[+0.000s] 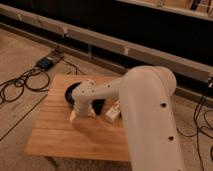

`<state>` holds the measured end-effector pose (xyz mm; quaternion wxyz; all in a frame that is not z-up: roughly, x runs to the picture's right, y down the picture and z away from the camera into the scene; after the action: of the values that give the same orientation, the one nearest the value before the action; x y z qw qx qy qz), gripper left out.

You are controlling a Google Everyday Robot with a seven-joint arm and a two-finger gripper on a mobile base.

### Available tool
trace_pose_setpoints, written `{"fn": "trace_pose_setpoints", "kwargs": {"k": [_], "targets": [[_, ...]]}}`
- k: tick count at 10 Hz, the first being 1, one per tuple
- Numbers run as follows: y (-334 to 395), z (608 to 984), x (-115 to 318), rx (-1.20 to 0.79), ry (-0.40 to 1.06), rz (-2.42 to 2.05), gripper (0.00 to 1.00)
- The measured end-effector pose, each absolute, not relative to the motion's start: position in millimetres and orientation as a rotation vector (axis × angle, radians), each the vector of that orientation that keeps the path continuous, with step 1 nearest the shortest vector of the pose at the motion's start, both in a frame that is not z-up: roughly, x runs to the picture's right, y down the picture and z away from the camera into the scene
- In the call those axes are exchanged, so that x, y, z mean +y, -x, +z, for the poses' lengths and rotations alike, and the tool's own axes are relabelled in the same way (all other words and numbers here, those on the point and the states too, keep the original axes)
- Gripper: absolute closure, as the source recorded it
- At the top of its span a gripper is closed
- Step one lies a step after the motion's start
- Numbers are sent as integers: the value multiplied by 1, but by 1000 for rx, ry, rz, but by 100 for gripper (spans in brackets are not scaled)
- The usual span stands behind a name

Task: Push the eraser across the table

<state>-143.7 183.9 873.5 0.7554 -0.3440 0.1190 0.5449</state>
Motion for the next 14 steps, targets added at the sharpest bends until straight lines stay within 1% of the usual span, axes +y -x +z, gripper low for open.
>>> {"fn": "trace_pose_setpoints", "kwargs": {"k": [6,14], "targets": [[128,896,167,260,709,1138,25],[107,912,139,272,645,1116,25]]}}
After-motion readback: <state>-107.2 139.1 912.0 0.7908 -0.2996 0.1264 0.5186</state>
